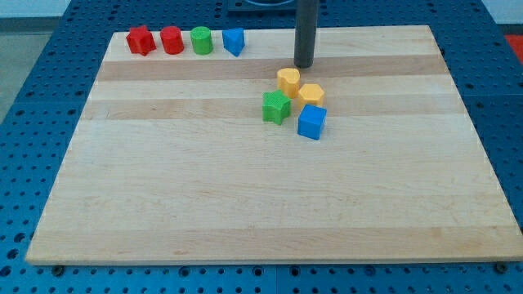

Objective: Push the heart closely to the green star

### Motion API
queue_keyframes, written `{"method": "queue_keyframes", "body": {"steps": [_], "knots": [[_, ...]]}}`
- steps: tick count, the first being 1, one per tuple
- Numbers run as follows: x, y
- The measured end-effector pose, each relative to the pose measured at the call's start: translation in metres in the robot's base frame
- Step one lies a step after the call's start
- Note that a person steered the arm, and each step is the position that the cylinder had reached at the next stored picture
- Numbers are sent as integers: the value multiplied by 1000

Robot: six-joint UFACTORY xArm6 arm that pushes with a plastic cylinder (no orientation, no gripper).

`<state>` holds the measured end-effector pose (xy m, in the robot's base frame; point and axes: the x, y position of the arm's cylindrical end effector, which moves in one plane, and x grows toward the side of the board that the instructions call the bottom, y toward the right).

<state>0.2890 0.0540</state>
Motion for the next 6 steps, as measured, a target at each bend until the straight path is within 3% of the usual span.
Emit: {"method": "queue_keyframes", "body": {"steps": [2, 4, 6], "knots": [[28, -2], [28, -14], [-31, -14]]}}
